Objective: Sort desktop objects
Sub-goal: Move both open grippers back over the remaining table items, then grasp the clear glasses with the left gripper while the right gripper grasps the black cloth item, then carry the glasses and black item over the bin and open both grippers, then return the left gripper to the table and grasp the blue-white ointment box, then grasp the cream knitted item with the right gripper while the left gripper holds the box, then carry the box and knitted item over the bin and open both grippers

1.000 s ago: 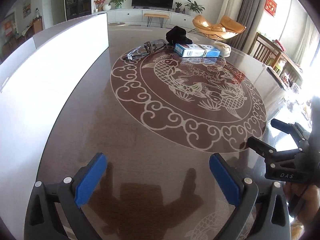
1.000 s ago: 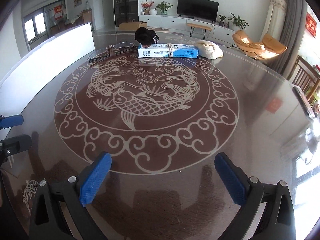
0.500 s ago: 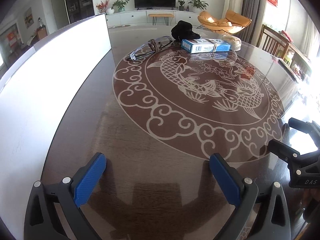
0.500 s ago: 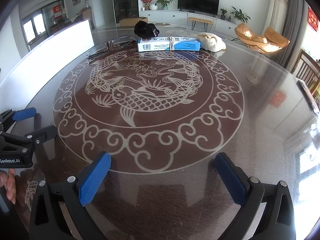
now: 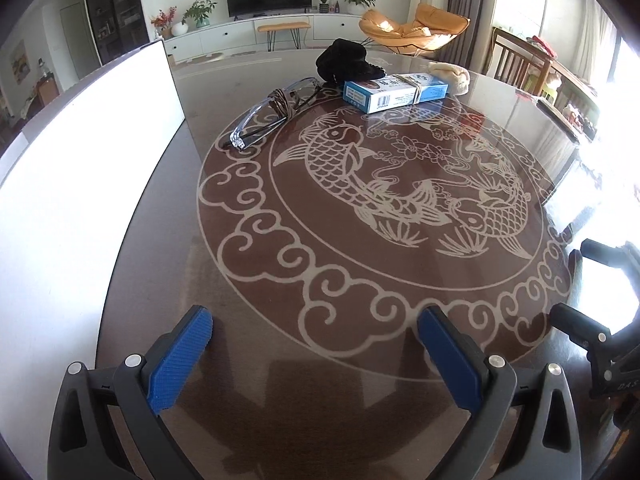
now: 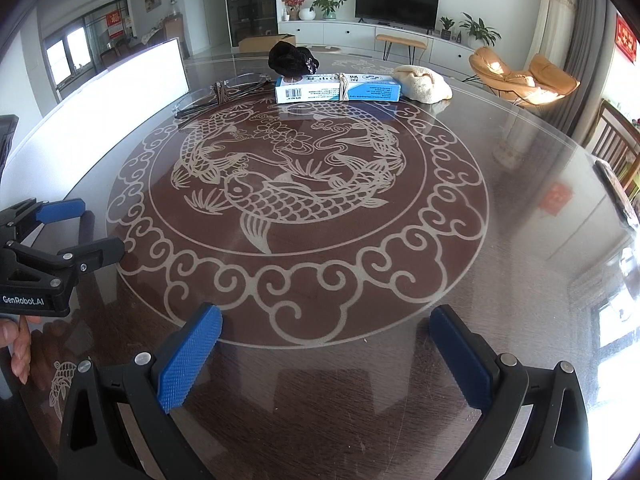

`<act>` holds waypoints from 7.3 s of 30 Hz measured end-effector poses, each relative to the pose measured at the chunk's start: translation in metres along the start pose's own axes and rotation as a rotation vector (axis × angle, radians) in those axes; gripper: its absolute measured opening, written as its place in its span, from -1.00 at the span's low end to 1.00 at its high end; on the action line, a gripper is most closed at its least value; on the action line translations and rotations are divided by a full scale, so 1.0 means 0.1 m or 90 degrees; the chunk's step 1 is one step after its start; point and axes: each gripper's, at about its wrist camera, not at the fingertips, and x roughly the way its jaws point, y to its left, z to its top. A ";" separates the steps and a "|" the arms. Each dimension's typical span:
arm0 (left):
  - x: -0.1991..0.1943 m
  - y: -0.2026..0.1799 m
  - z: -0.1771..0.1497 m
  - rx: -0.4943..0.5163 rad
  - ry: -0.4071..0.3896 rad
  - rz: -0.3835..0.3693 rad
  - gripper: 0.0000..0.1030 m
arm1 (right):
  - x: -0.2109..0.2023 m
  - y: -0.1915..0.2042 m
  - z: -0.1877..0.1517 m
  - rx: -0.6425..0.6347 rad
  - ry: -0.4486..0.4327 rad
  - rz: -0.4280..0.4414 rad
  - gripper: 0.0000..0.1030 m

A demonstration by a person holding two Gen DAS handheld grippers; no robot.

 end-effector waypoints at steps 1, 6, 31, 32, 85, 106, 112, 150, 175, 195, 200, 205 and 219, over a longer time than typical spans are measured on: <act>0.08 0.08 0.12 -0.002 0.007 0.001 1.00 | 0.00 0.00 0.00 0.000 0.000 0.000 1.00; 0.45 0.37 0.72 -0.016 0.035 0.010 1.00 | 0.00 0.00 0.00 0.000 0.000 0.000 1.00; -0.13 0.26 -0.06 -0.083 -0.075 0.014 -0.52 | 0.00 0.00 0.00 0.000 0.000 0.000 1.00; -0.18 0.22 -0.14 -0.085 -0.074 0.014 -0.52 | 0.00 0.00 0.00 0.000 0.000 0.000 1.00; -2.23 1.78 -0.76 -0.290 -0.274 0.049 -0.51 | -0.85 2.19 1.78 -0.248 -0.097 0.311 -0.28; -1.86 2.21 -1.14 -0.327 -0.137 0.144 0.69 | -0.66 2.32 0.96 -0.195 -0.121 0.317 0.97; -1.91 1.08 -0.79 -0.160 -0.175 0.030 0.70 | -0.25 0.66 0.42 -0.080 -0.067 0.093 0.99; 1.06 -0.83 1.77 0.102 -0.059 -0.056 -0.12 | -0.05 -1.04 -0.05 0.096 0.003 -0.069 1.00; 0.01 0.18 -0.03 -0.051 -0.073 0.028 -0.21 | 1.30 -1.49 2.36 0.227 0.052 -0.052 1.00; -0.81 0.29 -0.48 -0.141 -0.172 -0.083 -0.21 | -0.24 0.12 -0.07 -0.025 0.047 0.159 0.09; -1.50 0.65 -0.56 -0.184 -0.241 -0.082 -0.21 | -0.55 0.39 0.47 -0.061 -0.025 0.171 0.09; -2.05 1.46 -0.56 -0.231 -0.267 0.010 -0.21 | -0.96 1.35 1.26 -0.145 -0.121 0.268 0.09; -1.48 2.99 -0.85 -0.387 -0.043 0.123 0.24 | 0.52 3.64 1.87 -0.252 0.118 0.293 0.70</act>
